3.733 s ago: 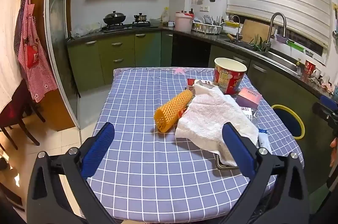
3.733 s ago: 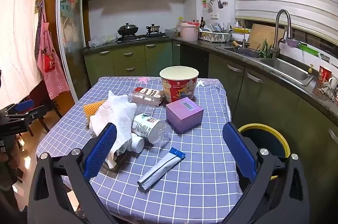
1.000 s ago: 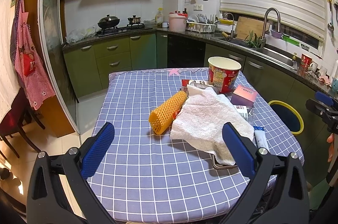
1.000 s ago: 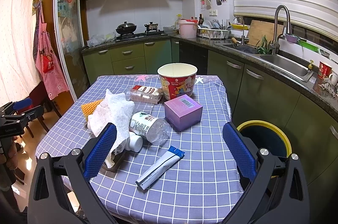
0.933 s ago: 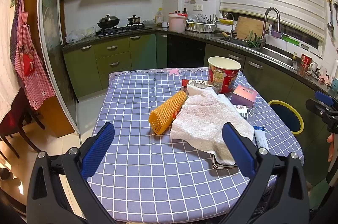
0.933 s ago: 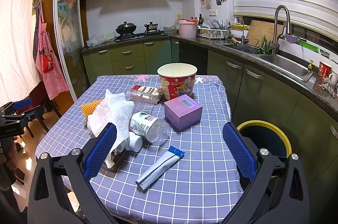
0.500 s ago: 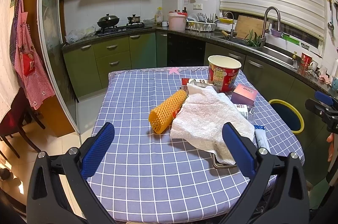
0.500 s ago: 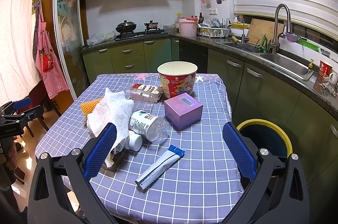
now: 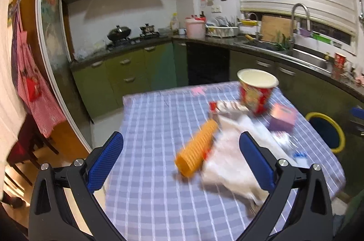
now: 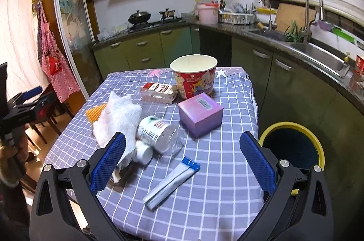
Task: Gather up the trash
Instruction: 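Grasp the white-and-red paper cup with the right gripper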
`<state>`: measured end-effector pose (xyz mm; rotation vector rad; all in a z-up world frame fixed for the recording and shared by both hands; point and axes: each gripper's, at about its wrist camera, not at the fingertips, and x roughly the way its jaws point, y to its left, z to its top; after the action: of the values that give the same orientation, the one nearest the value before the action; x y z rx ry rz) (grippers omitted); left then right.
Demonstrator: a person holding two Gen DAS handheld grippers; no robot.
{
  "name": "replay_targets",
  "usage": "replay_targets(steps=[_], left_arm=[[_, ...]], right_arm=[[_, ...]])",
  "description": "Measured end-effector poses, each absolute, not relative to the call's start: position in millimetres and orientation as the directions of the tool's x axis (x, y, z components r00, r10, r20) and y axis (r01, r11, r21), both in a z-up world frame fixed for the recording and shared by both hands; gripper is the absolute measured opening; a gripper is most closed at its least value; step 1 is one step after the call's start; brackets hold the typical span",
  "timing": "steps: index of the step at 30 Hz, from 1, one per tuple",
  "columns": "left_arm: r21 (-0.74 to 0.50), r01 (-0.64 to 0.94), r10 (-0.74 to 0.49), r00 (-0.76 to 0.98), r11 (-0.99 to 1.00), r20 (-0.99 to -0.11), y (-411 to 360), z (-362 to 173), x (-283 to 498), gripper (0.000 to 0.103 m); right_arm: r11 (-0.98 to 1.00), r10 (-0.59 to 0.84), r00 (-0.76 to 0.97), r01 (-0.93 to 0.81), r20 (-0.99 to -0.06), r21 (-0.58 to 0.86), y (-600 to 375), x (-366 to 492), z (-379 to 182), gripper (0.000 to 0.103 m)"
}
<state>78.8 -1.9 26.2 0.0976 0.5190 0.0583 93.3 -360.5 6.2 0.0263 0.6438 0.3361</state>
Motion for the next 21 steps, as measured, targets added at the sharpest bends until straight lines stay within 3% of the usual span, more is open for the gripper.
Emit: replay_targets(steps=[9,16,17,21], left_arm=[[0.062,-0.073,0.096,0.789,0.995,-0.607,30,4,231,0.097],[0.023,-0.119,0.102,0.715,0.993,-0.691,55,-47,314,0.097],[0.018,-0.121,0.099,0.710,0.992,-0.697,57,-52,315,0.097],[0.000,-0.110,0.077,0.703,0.994,-0.707,63,-66,318,0.097]], right_arm=[[0.946,0.283,0.623,-0.305,-0.729,0.107,-359,242,51,0.099],[0.959,0.272,0.396,-0.192,-0.877,0.210,-355,390,27,0.099],[0.966,0.249,0.369,-0.164,-0.895,0.201,-355,411,18,0.097],[0.982,0.186,0.272,-0.092,-0.944,0.166,-356,466,-13,0.074]])
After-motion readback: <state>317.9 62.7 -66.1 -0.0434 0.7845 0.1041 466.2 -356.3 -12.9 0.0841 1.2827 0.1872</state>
